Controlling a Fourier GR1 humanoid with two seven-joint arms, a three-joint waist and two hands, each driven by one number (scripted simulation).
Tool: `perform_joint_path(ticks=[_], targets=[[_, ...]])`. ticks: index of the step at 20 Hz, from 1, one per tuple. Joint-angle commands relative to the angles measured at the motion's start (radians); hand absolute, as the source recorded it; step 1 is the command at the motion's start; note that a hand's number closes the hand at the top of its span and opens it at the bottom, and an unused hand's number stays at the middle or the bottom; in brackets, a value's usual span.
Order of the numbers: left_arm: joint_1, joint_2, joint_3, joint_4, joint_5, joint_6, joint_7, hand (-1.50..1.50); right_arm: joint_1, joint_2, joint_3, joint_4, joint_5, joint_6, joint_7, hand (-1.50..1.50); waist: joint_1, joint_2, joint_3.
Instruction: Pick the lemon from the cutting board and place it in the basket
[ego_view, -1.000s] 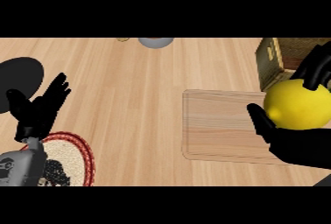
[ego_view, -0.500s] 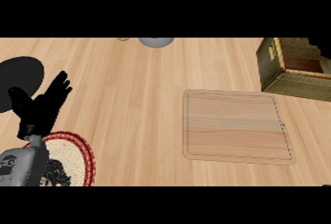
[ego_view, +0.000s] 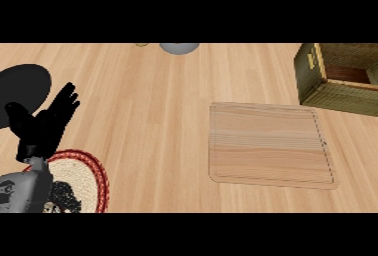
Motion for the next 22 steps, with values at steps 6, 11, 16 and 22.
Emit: perform_joint_path(ticks=[6, 11, 16, 22], targets=[[0.045, 0.009, 0.024, 0.011, 0.025, -0.044, -0.038, 0.0, 0.035, -0.029, -0.041, 0.309, -0.01, -0.185, -0.274, 1.5, 0.001, 0.0, 0.0], [0.009, -0.028, -0.015, -0.023, -0.012, 0.007, 0.001, 0.0, -0.018, -0.031, -0.099, 0.427, 0.051, -0.365, -0.191, -1.5, 0.006, 0.003, 0.0], [-0.036, 0.051, 0.044, 0.021, 0.031, -0.056, 0.036, 0.0, -0.095, -0.097, -0.062, 0.671, 0.034, -0.366, -0.352, -1.5, 0.01, 0.003, 0.0], [-0.038, -0.01, 0.006, 0.045, -0.03, 0.012, -0.002, 0.0, -0.126, -0.108, -0.082, 0.678, -0.072, -0.31, -0.42, -1.5, -0.004, -0.002, 0.0]])
